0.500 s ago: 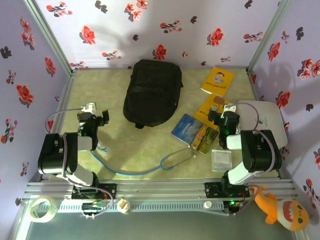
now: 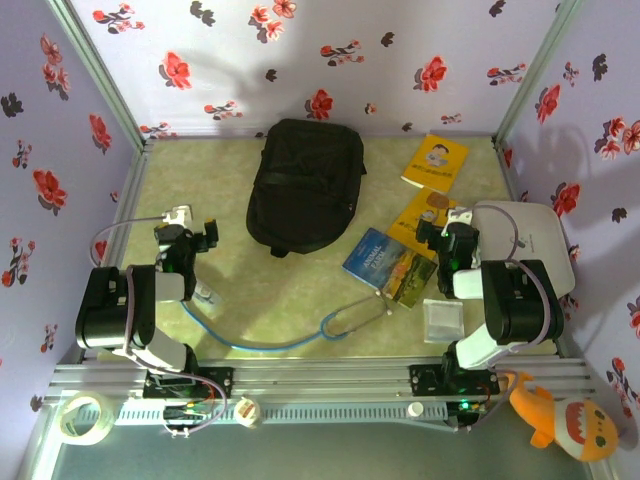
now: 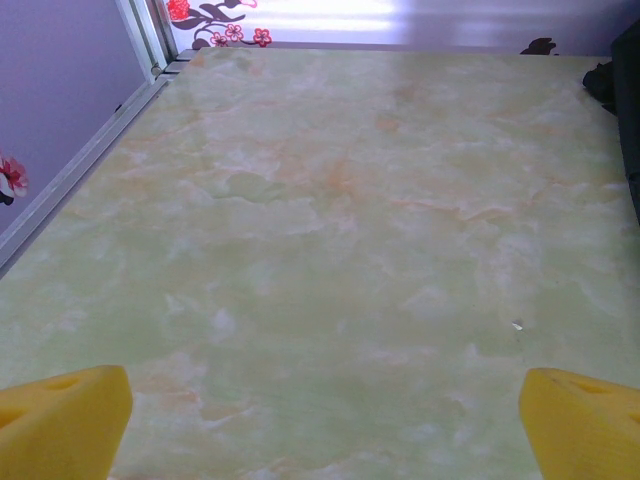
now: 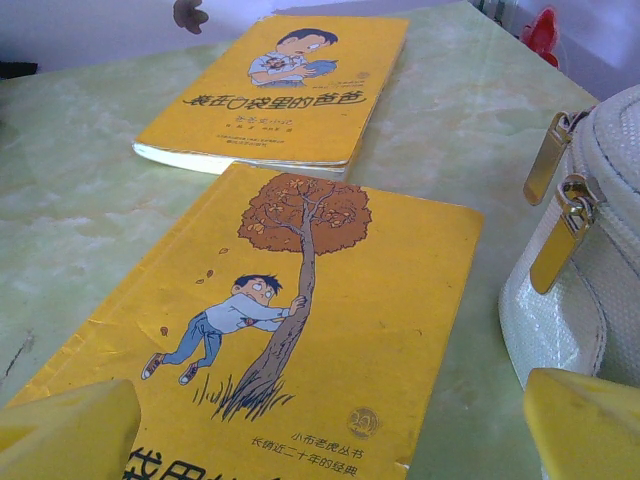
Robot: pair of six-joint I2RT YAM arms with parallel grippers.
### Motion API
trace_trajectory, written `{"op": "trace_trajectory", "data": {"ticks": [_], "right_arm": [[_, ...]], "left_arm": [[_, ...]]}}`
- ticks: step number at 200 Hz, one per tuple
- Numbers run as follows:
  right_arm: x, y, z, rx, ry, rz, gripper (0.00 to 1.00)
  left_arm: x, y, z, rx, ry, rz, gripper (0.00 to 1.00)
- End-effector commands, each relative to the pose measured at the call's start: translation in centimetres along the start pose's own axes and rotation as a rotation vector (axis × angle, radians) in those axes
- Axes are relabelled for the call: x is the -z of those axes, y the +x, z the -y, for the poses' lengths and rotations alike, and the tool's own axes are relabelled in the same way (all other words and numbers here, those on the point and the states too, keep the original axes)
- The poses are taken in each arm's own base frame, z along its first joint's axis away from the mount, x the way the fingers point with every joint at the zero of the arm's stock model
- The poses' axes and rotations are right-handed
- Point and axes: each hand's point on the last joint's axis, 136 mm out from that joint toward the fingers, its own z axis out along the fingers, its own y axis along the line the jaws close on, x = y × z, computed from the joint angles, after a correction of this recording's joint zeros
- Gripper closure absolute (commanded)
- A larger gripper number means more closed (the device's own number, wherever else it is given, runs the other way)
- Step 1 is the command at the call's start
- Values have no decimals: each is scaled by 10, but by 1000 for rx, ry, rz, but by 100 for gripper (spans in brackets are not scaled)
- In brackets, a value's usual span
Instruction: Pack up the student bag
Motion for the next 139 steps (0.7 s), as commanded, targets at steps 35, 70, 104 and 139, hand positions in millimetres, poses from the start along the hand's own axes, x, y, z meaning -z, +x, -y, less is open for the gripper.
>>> {"op": "trace_trajectory", "data": {"ticks": [35,70,104,139], "right_arm": [[-1,-14,17,-20,74,53,1],[0,-15,16,-21,71,63,1],[14,-38,23,-34,124,64,1],[32,-77,15,-95,115,3,1]], "left_arm": [[-3,-7,3,-24,8,13,0],[-2,-8,4,-25,9,18,0],[13,-41,2,-30,-5,4,0],[41,-91,-2,155,-14,4,0]]}}
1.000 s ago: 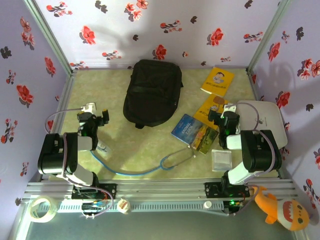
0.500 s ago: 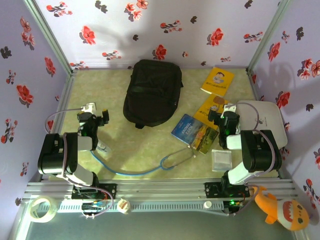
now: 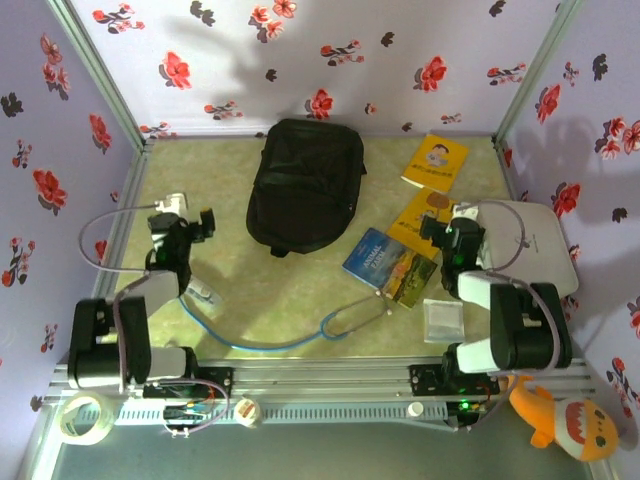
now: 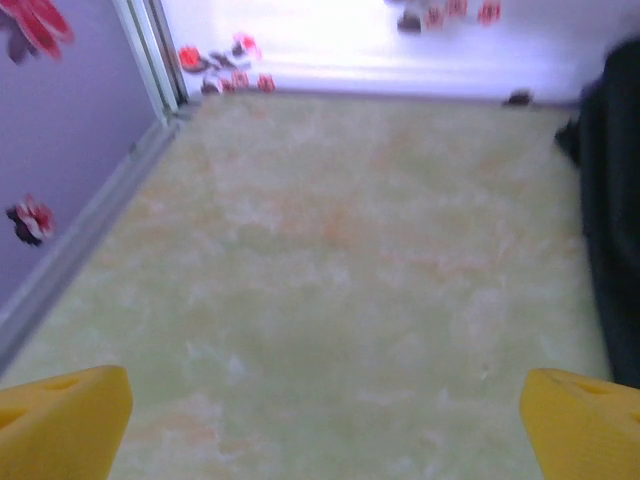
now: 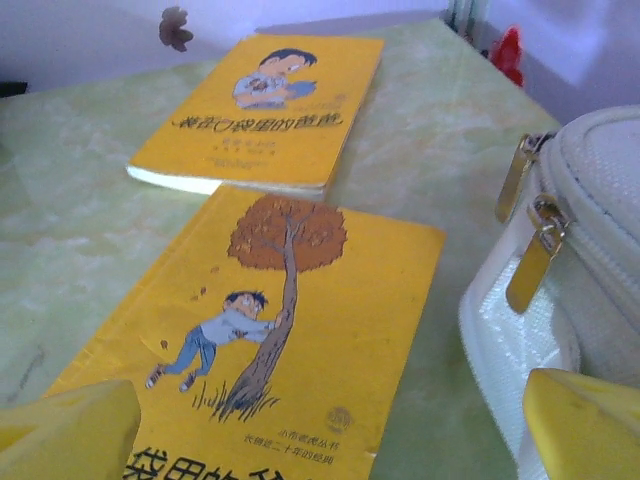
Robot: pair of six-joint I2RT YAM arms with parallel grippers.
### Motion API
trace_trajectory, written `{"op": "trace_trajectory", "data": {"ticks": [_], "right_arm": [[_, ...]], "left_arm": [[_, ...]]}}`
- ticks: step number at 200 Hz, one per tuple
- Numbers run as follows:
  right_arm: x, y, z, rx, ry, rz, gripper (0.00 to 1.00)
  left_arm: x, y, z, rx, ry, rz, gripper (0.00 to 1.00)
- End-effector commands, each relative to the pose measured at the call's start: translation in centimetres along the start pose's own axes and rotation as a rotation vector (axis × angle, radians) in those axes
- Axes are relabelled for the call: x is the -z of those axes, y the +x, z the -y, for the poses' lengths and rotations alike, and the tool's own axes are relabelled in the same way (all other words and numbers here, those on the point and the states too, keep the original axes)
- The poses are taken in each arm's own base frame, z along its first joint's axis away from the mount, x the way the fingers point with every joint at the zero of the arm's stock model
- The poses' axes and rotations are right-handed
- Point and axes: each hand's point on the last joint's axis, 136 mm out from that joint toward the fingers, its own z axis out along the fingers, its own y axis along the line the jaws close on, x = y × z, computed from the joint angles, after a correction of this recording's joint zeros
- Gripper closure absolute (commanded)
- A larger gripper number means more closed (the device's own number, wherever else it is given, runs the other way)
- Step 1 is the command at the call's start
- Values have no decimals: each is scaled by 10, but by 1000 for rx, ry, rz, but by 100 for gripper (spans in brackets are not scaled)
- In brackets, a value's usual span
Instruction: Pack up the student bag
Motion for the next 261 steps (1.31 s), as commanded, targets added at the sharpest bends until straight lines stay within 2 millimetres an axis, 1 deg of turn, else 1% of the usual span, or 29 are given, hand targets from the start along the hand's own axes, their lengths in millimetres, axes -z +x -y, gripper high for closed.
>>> {"op": "trace_trajectory", "data": {"ticks": [1,8,27,40,50,68,91,102,115,130,142,158,166,180,195,200,207,224,239,247,261], "right_arm": [[12,-46,8,-79,68,4,1],[15,-52,3,-105,54,-32,1],[21,-57,-14,-156,11,-134,1],[22,-57,-35,-167,-66,-177,1],[24,-56,-50,-181,-110,-200,1],[28,-53,-74,-220,-156,-256,1],[28,-44,-106,-285,-238,-343,1],[27,-37,-121,-308,-276,-385,1],[25,-30,-138,-320,-305,-427,1],[24,-20,-155,-305,-327,-470,1],[22,-13,-166,-298,-332,-495,1],[20,-6,-178,-302,-345,-525,1],[19,-3,-183,-302,-351,-537,1],[18,2,-192,-298,-362,-555,1],[16,6,-201,-294,-368,-573,1],[16,8,-203,-291,-372,-582,1],[15,12,-207,-288,-374,-594,1],[12,18,-214,-283,-372,-619,2],[13,24,-223,-286,-391,-648,3],[14,26,-231,-303,-413,-668,4],[17,31,-247,-325,-456,-691,6]], "left_arm": [[17,-30,-1,130,-17,-37,0],[22,-37,2,180,-8,-54,0],[35,-57,26,269,74,-107,0],[40,-67,44,332,124,-137,0],[43,-72,62,373,183,-158,0],[49,-74,104,434,304,-216,0],[55,-62,164,486,428,-307,0],[58,-52,197,483,505,-360,0],[61,-37,230,474,550,-422,1],[59,-16,256,450,568,-497,4],[55,0,267,437,555,-556,6],[47,21,271,422,521,-617,6],[43,28,271,417,505,-637,6],[34,44,269,399,473,-677,6],[24,61,261,389,429,-717,7],[21,67,257,387,411,-732,7],[17,75,251,383,388,-750,10],[13,92,231,385,336,-784,11],[16,104,213,380,306,-801,11],[19,109,203,376,292,-808,11],[24,118,176,386,248,-814,11]]}}
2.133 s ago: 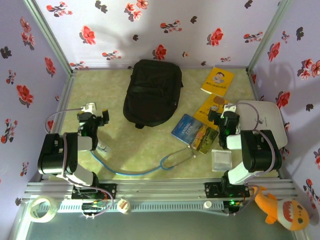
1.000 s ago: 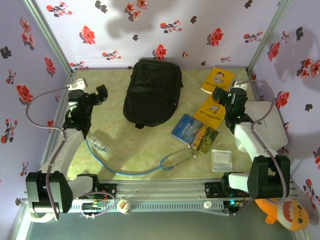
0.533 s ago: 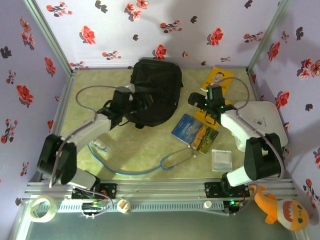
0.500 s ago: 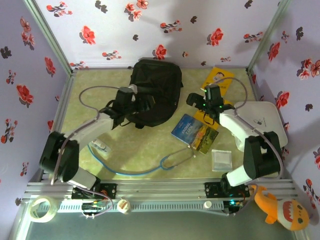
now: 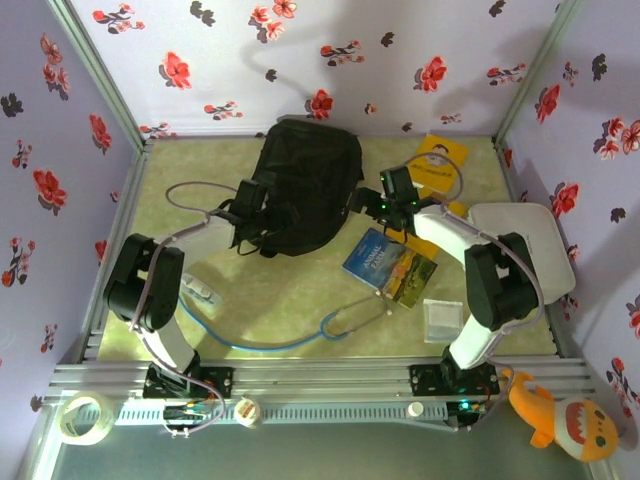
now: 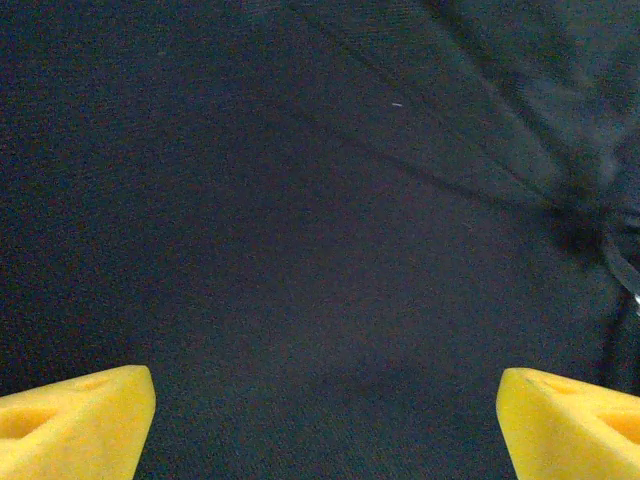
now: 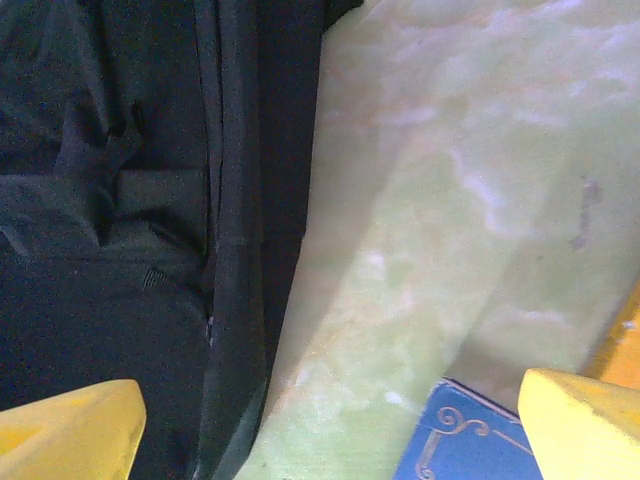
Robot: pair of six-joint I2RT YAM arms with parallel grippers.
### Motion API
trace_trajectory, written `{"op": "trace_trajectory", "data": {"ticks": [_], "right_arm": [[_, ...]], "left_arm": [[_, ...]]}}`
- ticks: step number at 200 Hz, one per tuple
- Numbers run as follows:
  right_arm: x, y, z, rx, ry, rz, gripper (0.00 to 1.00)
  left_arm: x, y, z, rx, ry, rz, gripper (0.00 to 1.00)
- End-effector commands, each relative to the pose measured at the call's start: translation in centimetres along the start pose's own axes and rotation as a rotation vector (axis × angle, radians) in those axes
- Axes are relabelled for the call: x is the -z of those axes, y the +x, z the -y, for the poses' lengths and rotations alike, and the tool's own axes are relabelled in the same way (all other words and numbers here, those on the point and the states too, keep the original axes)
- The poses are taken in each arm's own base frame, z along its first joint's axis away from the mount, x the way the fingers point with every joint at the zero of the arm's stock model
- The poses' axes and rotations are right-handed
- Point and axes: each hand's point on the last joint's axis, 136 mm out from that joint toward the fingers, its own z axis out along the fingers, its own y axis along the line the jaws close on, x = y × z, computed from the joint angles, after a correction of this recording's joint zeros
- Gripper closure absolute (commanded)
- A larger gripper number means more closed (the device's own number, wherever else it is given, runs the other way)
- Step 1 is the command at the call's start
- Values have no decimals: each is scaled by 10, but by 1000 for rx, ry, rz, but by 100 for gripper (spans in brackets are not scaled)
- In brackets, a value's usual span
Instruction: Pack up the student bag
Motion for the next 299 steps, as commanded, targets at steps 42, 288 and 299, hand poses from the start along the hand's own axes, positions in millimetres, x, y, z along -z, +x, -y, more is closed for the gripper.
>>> {"op": "trace_trajectory", "data": {"ticks": [42,288,299], "right_arm": [[-22,35,-62,-43,-168,-110,8],[-70,90,-59,-132,-183,-232,73],[-70,91,-58,-134,-180,-233,73]], "left_arm": [[55,3,-102,71,-164,9,9],[-7,52,53,73,179,-161,55],[-8,53,54,73,180,-162,56]]}}
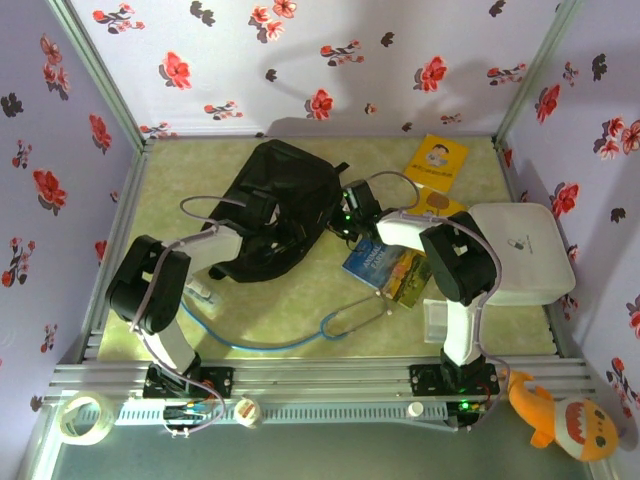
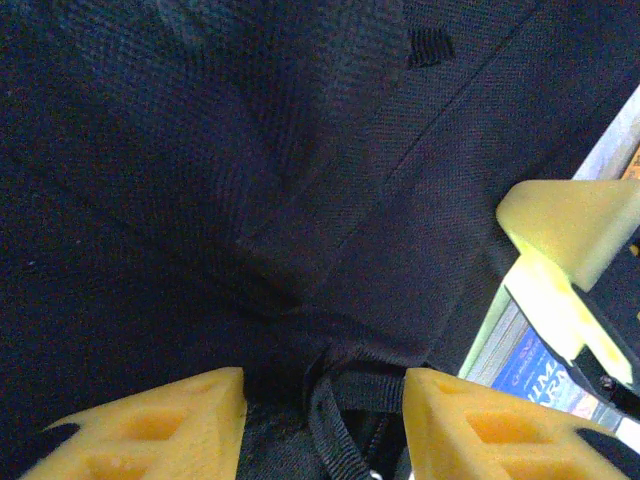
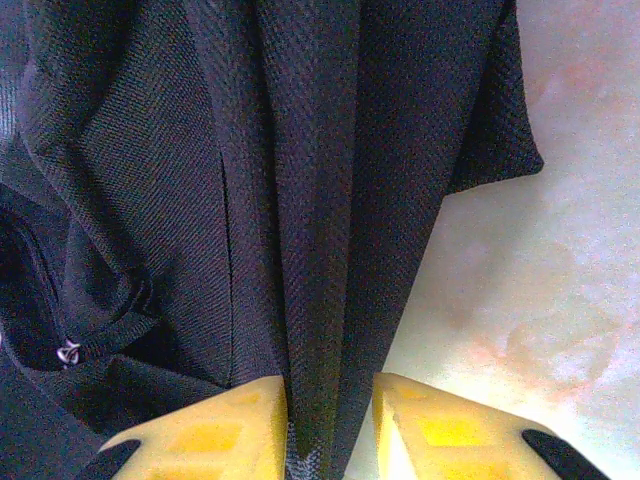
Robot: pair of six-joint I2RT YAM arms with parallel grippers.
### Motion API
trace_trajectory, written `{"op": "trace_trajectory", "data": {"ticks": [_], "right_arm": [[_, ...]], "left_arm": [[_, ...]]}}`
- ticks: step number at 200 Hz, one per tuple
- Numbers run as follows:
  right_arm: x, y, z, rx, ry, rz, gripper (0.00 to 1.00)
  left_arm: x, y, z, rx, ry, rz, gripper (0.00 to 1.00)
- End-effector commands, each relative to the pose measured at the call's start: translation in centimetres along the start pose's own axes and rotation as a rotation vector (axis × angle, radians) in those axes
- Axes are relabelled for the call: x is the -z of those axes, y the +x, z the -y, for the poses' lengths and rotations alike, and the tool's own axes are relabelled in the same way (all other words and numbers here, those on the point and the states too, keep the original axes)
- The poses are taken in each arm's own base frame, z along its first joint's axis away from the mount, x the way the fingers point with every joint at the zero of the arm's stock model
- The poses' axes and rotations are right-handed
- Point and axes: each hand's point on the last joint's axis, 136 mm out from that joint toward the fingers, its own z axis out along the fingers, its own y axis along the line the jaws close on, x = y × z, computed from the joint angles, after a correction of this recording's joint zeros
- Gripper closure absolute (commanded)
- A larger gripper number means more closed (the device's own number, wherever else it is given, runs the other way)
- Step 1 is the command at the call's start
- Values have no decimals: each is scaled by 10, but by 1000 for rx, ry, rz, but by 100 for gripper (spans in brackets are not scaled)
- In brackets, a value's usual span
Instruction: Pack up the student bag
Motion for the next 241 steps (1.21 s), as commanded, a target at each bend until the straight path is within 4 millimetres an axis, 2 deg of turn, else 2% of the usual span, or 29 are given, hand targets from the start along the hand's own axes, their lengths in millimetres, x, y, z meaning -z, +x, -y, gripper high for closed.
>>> {"op": "trace_trajectory", "data": {"ticks": [1,53,76,100,129,161,191,213,241], "right_arm": [[0,17,12,-26,35,-43,73],[1,19,15,-29,42,-42,73],[1,18,16,-24,47,-38,73],[2,18,18,-22,53,-36,74],[2,19,19,-23,57,-36,75],[3,18,19,-22,60,-31,75],[3,18,18,-17,58,-32,75],[2,19,19,-22,55,-33,75],[1,18,18,-25,50,-33,75]], "left_arm": [[-4,-5,16,2,42,7,56],[-12,-6,22,7,55,0,56],[-12,-8,27,7,77,7,60],[-12,-10,29,0,81,11,70],[-13,-7,26,2,70,2,73],[-5,-6,26,-16,71,7,73],[1,1,18,-12,71,6,63],[1,5,11,-4,59,-1,63],[3,7,12,3,71,-8,65]]}}
